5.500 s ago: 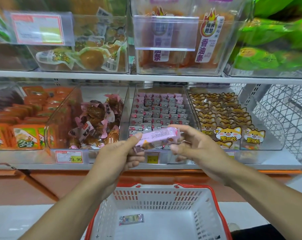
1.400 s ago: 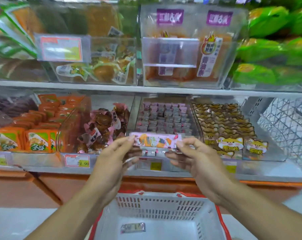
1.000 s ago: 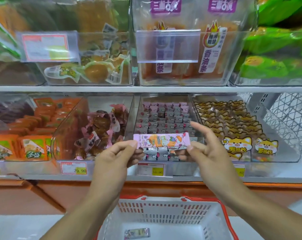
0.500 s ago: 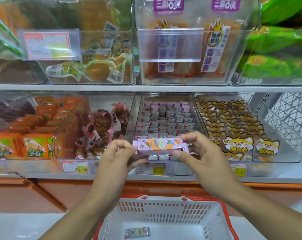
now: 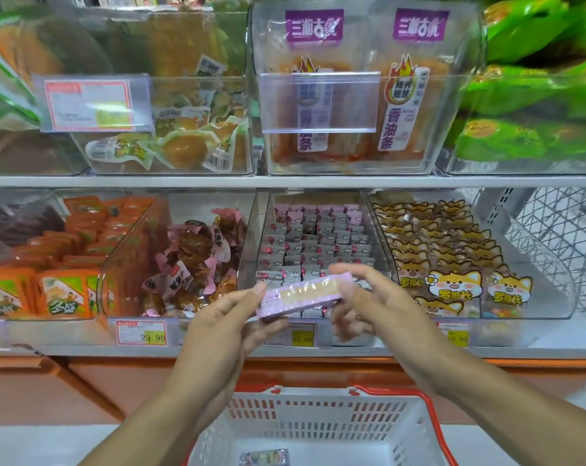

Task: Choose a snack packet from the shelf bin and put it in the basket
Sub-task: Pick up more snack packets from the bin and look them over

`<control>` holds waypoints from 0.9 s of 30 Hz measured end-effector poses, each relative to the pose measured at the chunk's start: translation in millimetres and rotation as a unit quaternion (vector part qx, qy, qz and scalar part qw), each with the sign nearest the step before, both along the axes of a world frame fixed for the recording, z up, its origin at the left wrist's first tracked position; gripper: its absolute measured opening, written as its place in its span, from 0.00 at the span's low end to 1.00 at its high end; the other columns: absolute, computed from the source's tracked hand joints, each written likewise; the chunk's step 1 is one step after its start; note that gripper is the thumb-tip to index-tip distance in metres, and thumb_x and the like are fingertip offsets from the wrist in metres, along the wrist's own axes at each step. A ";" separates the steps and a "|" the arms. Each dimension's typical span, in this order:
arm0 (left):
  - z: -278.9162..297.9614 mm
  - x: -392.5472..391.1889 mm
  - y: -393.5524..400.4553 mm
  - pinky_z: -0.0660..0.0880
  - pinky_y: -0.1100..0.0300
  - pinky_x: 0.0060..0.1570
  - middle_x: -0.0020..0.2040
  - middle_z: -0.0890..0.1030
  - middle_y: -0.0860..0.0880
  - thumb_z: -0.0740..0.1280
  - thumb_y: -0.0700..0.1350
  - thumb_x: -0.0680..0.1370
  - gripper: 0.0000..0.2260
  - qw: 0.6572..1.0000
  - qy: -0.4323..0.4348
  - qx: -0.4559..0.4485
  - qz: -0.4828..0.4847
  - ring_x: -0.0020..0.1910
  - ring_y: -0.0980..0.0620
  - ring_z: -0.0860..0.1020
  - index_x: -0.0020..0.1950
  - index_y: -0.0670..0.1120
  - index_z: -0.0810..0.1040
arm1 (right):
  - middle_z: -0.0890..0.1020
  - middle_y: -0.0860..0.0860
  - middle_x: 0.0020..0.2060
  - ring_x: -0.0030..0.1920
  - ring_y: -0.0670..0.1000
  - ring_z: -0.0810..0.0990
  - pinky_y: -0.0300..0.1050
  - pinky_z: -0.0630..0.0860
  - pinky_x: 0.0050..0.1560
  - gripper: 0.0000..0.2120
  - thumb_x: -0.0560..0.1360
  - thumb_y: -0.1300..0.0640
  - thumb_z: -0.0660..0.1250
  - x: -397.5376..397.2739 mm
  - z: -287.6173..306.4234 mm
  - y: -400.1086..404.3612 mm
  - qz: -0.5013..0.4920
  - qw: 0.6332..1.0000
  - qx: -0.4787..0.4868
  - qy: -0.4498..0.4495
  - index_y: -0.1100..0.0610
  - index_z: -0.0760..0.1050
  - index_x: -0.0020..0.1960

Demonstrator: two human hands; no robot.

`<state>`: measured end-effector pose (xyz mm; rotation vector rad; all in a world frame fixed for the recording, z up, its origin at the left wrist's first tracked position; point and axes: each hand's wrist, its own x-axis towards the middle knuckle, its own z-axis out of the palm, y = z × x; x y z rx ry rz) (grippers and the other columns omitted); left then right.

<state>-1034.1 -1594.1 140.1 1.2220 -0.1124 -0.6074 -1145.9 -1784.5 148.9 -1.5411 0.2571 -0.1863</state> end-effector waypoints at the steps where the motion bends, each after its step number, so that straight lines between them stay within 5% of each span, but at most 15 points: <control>1: 1.1 0.7 0.6 0.83 0.61 0.44 0.47 0.88 0.44 0.76 0.52 0.67 0.13 1.000 0.019 0.001 -0.005 0.38 0.52 0.85 0.45 0.45 0.88 | 0.83 0.55 0.41 0.40 0.49 0.81 0.47 0.82 0.46 0.24 0.68 0.39 0.78 -1.0 -0.9 -1.7 0.021 0.998 -0.065 -0.003 0.36 0.76 0.63; 4: 2.1 1.2 1.1 0.82 0.64 0.36 0.46 0.88 0.43 0.76 0.53 0.66 0.12 0.998 0.067 0.013 -0.011 0.36 0.51 0.86 0.45 0.48 0.89 | 0.81 0.55 0.41 0.38 0.47 0.75 0.46 0.76 0.42 0.25 0.70 0.48 0.80 -1.4 -6.1 -0.4 0.007 0.983 -0.180 -0.034 0.34 0.75 0.62; 7: 0.7 0.0 -0.2 0.80 0.64 0.30 0.41 0.87 0.42 0.75 0.56 0.68 0.15 0.996 0.074 0.056 -0.016 0.31 0.50 0.84 0.45 0.46 0.89 | 0.77 0.50 0.35 0.36 0.45 0.72 0.40 0.73 0.37 0.20 0.67 0.43 0.78 -0.8 -5.4 2.0 -0.036 0.982 -0.172 -0.063 0.37 0.81 0.58; 11: -2.0 -2.3 -1.5 0.83 0.57 0.44 0.52 0.87 0.40 0.70 0.54 0.74 0.14 0.998 0.036 0.008 -0.045 0.51 0.45 0.86 0.48 0.46 0.88 | 0.81 0.58 0.37 0.37 0.60 0.76 0.54 0.72 0.36 0.19 0.70 0.34 0.72 0.3 -4.7 -0.3 -0.067 0.980 -0.181 -0.049 0.48 0.84 0.51; 15: -1.8 -1.0 -0.8 0.82 0.59 0.48 0.56 0.86 0.41 0.78 0.47 0.66 0.17 0.997 0.008 -0.038 -0.059 0.54 0.45 0.85 0.53 0.44 0.87 | 0.88 0.50 0.41 0.39 0.48 0.85 0.45 0.84 0.46 0.13 0.69 0.41 0.73 4.7 -5.4 -1.1 -0.125 0.991 -0.039 -0.017 0.46 0.86 0.49; 19: -6.4 -1.2 -2.0 0.82 0.62 0.47 0.54 0.86 0.39 0.79 0.42 0.63 0.23 0.999 0.001 -0.009 -0.035 0.52 0.44 0.86 0.58 0.40 0.84 | 0.86 0.52 0.42 0.40 0.52 0.85 0.43 0.83 0.44 0.15 0.71 0.43 0.73 7.2 -2.9 -1.8 -0.138 0.987 0.085 0.016 0.53 0.86 0.50; 24: -8.6 -0.9 -5.0 0.81 0.66 0.43 0.47 0.88 0.44 0.74 0.41 0.68 0.06 0.999 0.040 -0.016 0.013 0.48 0.48 0.87 0.42 0.42 0.88 | 0.88 0.53 0.42 0.52 0.62 0.86 0.47 0.85 0.46 0.16 0.81 0.52 0.65 10.7 0.2 -9.2 -0.126 0.963 0.234 0.036 0.62 0.82 0.59; 27: -7.9 -2.1 -7.3 0.81 0.66 0.42 0.49 0.87 0.40 0.71 0.38 0.73 0.05 0.998 0.058 -0.030 0.023 0.48 0.48 0.87 0.44 0.38 0.86 | 0.86 0.62 0.52 0.55 0.61 0.86 0.48 0.84 0.49 0.19 0.78 0.50 0.67 12.2 1.1 -9.5 -0.125 0.943 0.306 0.020 0.65 0.80 0.60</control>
